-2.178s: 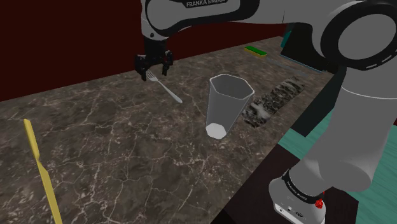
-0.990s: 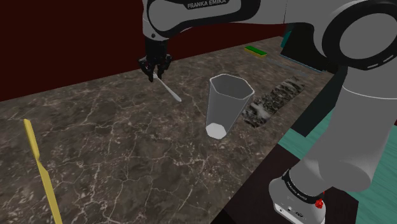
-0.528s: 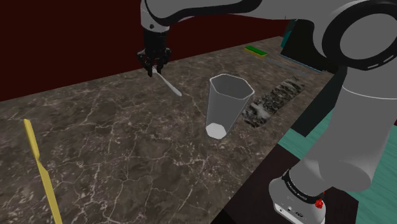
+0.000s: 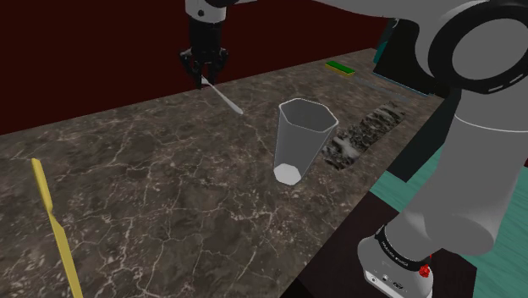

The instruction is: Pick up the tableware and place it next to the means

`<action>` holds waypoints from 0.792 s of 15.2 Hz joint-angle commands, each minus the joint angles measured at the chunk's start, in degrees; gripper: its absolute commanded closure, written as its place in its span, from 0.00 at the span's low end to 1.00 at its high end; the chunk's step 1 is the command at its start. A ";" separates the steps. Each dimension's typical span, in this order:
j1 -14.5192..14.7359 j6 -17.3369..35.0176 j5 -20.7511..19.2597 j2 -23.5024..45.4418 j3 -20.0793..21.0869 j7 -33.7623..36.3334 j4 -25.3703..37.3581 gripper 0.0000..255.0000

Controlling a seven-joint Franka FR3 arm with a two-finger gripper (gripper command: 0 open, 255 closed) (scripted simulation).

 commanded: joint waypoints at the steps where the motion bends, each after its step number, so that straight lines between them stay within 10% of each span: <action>1: 0.10 -1.78 -0.05 0.31 0.00 -0.09 2.05 1.00; 12: -8.13 2.92 4.88 -14.41 -3.24 -11.17 -16.75 1.00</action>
